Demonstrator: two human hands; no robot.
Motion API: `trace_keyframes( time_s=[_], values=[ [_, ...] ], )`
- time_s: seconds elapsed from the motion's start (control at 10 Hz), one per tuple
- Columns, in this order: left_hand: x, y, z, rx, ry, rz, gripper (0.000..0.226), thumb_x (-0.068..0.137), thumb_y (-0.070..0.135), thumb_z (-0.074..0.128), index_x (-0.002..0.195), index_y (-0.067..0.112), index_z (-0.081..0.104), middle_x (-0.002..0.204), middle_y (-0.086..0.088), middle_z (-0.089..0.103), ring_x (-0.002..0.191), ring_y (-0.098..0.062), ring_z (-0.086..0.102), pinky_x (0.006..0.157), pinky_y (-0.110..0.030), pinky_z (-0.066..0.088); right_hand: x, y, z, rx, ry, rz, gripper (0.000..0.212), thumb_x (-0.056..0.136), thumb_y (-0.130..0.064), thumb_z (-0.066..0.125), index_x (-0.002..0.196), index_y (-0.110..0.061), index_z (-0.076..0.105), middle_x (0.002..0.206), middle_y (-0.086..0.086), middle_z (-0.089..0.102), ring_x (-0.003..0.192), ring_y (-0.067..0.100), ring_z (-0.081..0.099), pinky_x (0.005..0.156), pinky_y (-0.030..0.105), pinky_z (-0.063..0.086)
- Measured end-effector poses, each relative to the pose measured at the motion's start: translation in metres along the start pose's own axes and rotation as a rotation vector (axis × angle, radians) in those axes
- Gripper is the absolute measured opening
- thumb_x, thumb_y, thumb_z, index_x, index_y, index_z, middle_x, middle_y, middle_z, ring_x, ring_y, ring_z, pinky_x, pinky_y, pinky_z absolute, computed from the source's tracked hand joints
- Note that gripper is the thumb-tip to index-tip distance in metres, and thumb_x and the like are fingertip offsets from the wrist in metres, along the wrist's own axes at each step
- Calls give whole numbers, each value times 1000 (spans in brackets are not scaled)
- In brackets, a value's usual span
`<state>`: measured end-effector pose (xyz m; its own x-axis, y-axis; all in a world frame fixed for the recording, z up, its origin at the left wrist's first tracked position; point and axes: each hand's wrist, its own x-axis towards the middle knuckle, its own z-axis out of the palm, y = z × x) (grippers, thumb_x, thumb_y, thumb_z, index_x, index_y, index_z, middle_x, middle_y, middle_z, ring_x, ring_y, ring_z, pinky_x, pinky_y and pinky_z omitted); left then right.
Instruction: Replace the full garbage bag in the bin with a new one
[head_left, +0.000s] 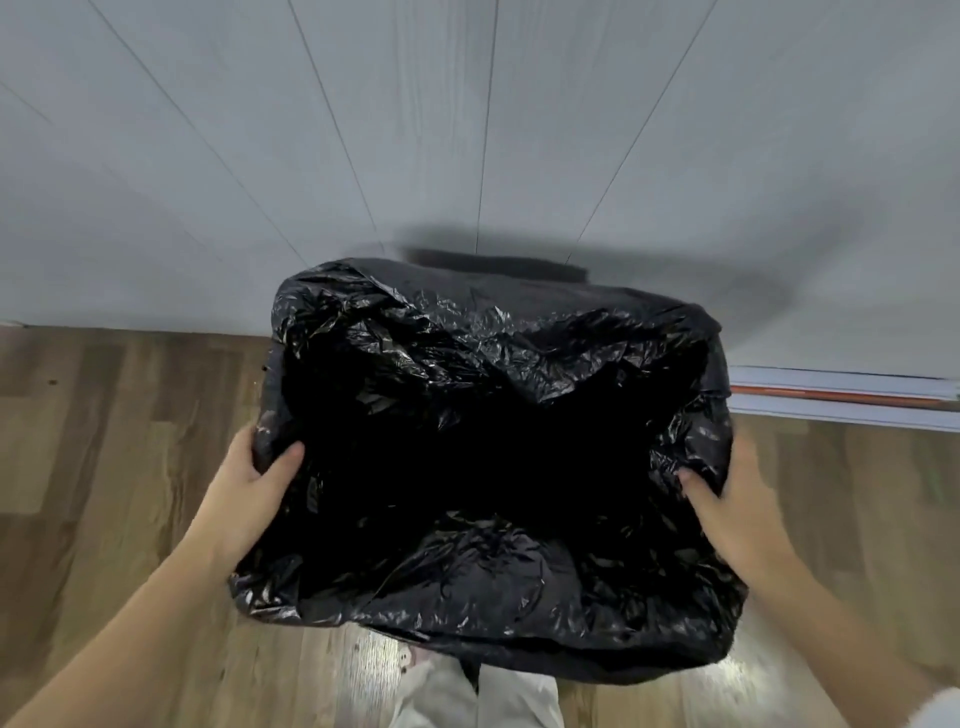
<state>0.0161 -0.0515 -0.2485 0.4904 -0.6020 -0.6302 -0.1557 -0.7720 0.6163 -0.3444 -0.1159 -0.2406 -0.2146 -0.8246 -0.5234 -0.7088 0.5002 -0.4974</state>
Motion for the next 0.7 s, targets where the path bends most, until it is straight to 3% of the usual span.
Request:
trace_keyframes(
  time_s=[0.1, 0.2, 0.3, 0.4, 0.5, 0.6, 0.7],
  values=[
    [-35, -7, -12, 226, 72, 353, 90, 70, 59, 47, 146, 28, 9, 155, 8, 17, 141, 1, 11, 118, -28, 7, -34, 16, -11, -364, 87, -250, 91, 80, -51, 57, 147, -23, 4, 156, -1, 17, 143, 22, 15, 115, 45, 8],
    [-51, -47, -15, 866, -81, 978, 69, 78, 58, 43, 138, 28, 29, 150, 19, 29, 143, 4, 11, 118, -27, -3, -65, 55, 0, -767, 0, -796, 90, 71, -71, 37, 146, -31, 9, 158, -10, 7, 145, 13, 5, 114, 45, -7],
    [-44, -69, -18, 1146, -102, 1148, 32, 75, 12, 35, 104, 18, 50, 87, 6, 75, 96, -10, 66, 121, -28, -2, -71, 90, 15, -854, 47, -958, 55, 69, -32, 39, 122, -22, 43, 115, 3, 66, 116, 20, 41, 107, 39, 26],
    [-36, -64, -24, 1141, -21, 1220, 32, 69, -1, 29, 89, 16, 48, 62, 6, 71, 74, -9, 59, 118, -25, 4, -57, 88, 12, -850, 156, -1003, 41, 58, -5, 44, 98, -11, 47, 85, 6, 69, 92, 16, 44, 52, 20, 55],
    [-36, -68, -21, 1142, -8, 1266, 30, 70, -3, 33, 89, 15, 48, 61, 5, 71, 63, -12, 68, 118, -25, 4, -53, 90, 13, -856, 146, -1014, 38, 61, -2, 45, 98, -10, 47, 76, 6, 74, 93, 16, 45, 45, 19, 53],
    [-26, -80, -18, 1198, 61, 1337, 59, 71, 1, 50, 126, 18, 42, 123, -2, 66, 109, -17, 63, 119, -30, -2, -55, 91, 10, -918, 227, -1032, 54, 63, 0, 55, 115, -10, 46, 112, 7, 68, 114, 19, 41, 75, 35, 51],
    [-49, -94, -30, 1101, 171, 1342, 61, 91, 5, 18, 149, 16, 4, 160, 0, -2, 147, -17, 2, 118, -36, 1, -87, 96, 3, -855, 264, -1019, 65, 83, -7, 46, 143, -21, 25, 158, -3, 10, 144, 15, 9, 114, 48, 5]
  ],
)
